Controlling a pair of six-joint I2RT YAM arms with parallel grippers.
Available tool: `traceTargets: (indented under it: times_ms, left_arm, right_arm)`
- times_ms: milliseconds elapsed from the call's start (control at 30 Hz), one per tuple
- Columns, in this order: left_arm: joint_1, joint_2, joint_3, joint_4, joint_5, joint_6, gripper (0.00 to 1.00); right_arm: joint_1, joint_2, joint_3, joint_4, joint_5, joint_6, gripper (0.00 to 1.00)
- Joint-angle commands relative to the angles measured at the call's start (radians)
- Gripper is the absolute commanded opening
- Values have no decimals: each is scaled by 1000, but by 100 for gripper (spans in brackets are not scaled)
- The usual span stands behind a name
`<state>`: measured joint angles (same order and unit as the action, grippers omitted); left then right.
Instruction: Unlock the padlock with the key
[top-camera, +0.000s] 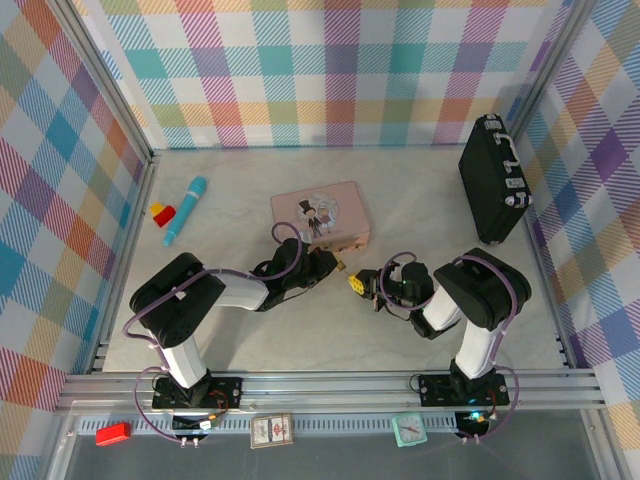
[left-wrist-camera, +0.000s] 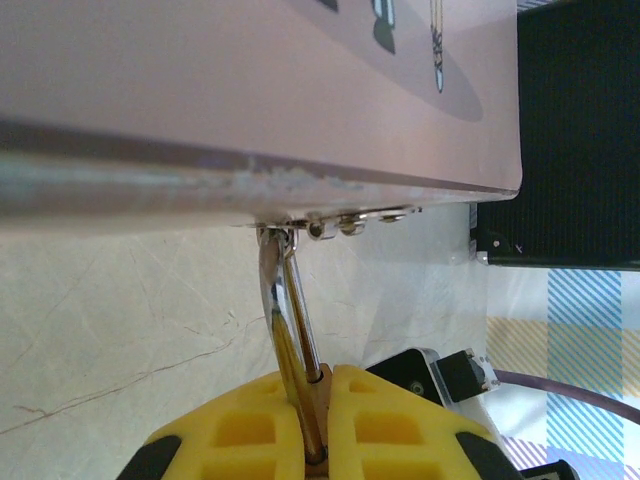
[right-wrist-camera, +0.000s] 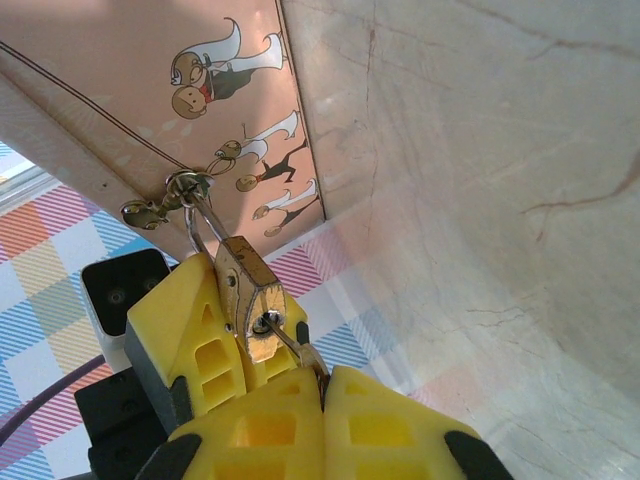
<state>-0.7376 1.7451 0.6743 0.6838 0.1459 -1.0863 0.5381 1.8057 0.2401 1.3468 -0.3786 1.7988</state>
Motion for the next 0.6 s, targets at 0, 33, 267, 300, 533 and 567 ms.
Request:
traceTargets:
  times_ms: [0,33,267,300,533,567]
  left_arm:
    - [-19,-36,-5,140,34,-64,6]
    - [-19,-36,-4,142,34,-64,6]
    - [-24,-36,-7,154,34,-63,6]
    - [-24,-36,-9,157,33,-63,6]
    - [-29,-58,-15,133,11,-41,6]
    - [-29,-59,-14,131,10,-40,6]
  right_arm:
    - [5,16,24,60,1,13,0]
    - [4,17,24,60,2,14,0]
    - [4,12,25,60,6,22,0]
    - [2,13,25,60,6,24,0]
    - [4,17,29,60,9,43,0]
    - [3,15,28,60,10,43,0]
